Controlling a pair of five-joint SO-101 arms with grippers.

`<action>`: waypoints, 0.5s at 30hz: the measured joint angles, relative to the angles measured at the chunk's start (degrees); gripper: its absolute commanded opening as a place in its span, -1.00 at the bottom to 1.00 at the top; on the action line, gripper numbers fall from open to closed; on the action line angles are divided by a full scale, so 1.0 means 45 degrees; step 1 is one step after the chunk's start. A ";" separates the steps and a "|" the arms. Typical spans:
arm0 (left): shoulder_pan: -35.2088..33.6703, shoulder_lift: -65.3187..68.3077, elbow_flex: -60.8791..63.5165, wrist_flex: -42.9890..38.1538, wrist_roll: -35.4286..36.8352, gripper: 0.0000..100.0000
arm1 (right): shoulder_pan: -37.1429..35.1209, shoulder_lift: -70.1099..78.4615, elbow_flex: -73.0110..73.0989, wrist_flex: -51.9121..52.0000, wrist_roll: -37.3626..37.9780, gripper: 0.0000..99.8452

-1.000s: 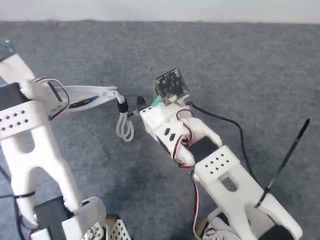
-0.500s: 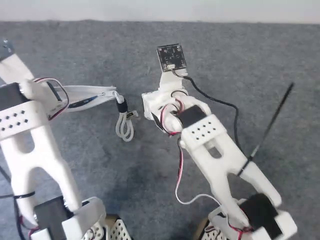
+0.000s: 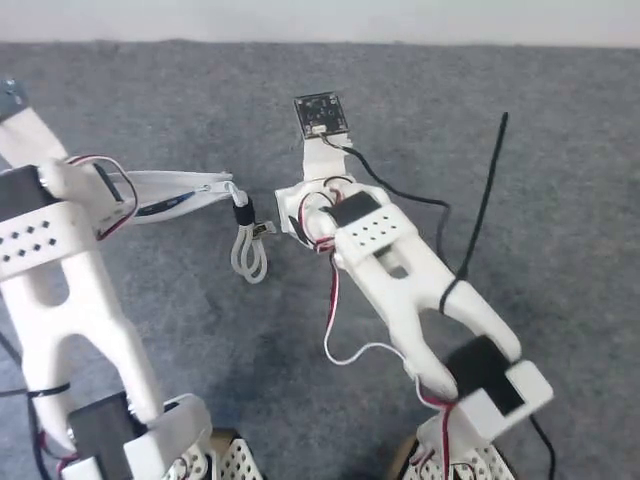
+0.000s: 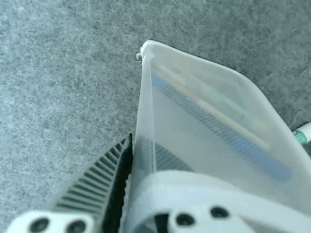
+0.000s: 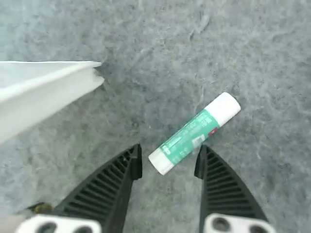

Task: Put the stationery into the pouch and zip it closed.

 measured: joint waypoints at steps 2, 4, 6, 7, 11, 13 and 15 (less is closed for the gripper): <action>0.0000 0.0000 0.0000 0.0000 0.0000 -0.98 | 0.0156 0.0488 -0.0352 0.0000 0.0000 -0.65; 0.0000 0.0000 0.0000 0.0000 0.0000 -0.98 | 0.0371 0.1055 -0.0762 0.0000 0.0000 -0.65; 0.0000 0.0000 0.0000 0.0000 0.0000 -0.98 | 0.0508 0.1543 -0.1133 0.0000 0.0000 -0.65; 0.0000 0.0000 0.0000 0.0000 0.0000 -0.98 | 0.0567 0.1778 -0.1289 0.0000 0.0000 -0.65; 0.0000 0.0000 0.0000 0.0000 0.0000 -0.98 | 0.0586 0.2696 -0.1856 0.0000 0.0000 -0.65; 0.0000 0.0000 0.0000 0.0000 0.0000 -0.98 | 0.0586 0.3145 -0.2129 0.0000 0.0000 -0.65; 0.0000 0.0000 0.0000 0.0000 0.0000 -0.98 | 0.0586 0.3497 -0.2403 0.0000 0.0000 -0.65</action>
